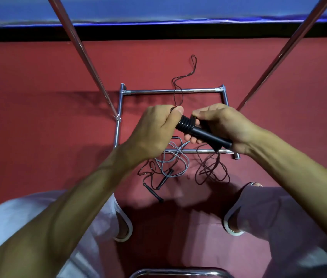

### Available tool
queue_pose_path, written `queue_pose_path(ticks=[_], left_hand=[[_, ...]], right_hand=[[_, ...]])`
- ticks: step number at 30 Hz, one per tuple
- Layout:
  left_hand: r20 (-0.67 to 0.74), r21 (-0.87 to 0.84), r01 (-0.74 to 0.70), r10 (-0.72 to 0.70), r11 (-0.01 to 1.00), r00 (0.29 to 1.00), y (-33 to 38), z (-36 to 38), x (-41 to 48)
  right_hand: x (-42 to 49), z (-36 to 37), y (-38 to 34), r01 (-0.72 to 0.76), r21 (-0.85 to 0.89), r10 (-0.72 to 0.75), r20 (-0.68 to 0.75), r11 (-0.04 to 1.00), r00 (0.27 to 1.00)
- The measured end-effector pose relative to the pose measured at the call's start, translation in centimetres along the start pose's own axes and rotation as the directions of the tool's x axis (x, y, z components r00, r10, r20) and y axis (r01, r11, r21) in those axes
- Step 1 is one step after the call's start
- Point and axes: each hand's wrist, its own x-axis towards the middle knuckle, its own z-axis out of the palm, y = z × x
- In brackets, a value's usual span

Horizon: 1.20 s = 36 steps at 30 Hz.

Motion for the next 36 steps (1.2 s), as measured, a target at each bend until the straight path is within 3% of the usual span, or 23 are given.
queue_pose_path(ticks=[3,7,11,17,21,24,27,33,36], left_hand=[[-0.008,0.020,0.043,-0.042,0.999,0.999,-0.1,0.0,-0.1],[-0.015,0.016,0.075,-0.075,0.997,0.997,0.5,0.4,-0.2],[-0.031,-0.033,0.066,-0.067,0.997,0.997,0.8,-0.1,-0.1],[0.031,-0.102,0.117,-0.115,0.988,0.993,0.6,-0.2,0.1],[0.163,-0.257,0.216,-0.178,0.942,0.970,0.5,-1.0,0.2],[0.276,-0.460,0.376,-0.273,0.805,0.922,1.1,-1.1,0.3],[0.363,-0.599,0.468,-0.301,0.650,0.882,1.7,-1.2,0.7],[0.498,-0.676,0.619,-0.371,0.399,0.783,1.1,-1.3,0.8],[0.583,-0.695,0.695,-0.421,0.185,0.695,0.4,-1.0,1.1]], right_hand=[[0.4,-0.1,0.1,0.062,-0.036,-0.064,-0.073,0.997,0.995],[0.8,-0.4,0.3,0.176,-0.261,-0.230,-0.194,0.949,0.954],[0.7,-0.1,0.2,0.217,-0.271,-0.280,-0.218,0.938,0.935],[0.6,0.3,0.0,0.184,-0.176,-0.219,-0.208,0.967,0.953],[1.2,-0.4,-0.5,0.044,-0.060,-0.046,-0.031,0.997,0.998],[1.3,-1.2,-1.0,-0.041,-0.085,0.044,0.032,0.995,0.999],[1.2,-1.5,-1.4,-0.042,-0.099,0.044,0.025,0.994,0.999],[1.8,-2.2,0.0,-0.288,0.159,0.228,0.316,0.944,0.921],[2.5,-1.5,0.9,-0.366,0.268,0.288,0.289,0.891,0.913]])
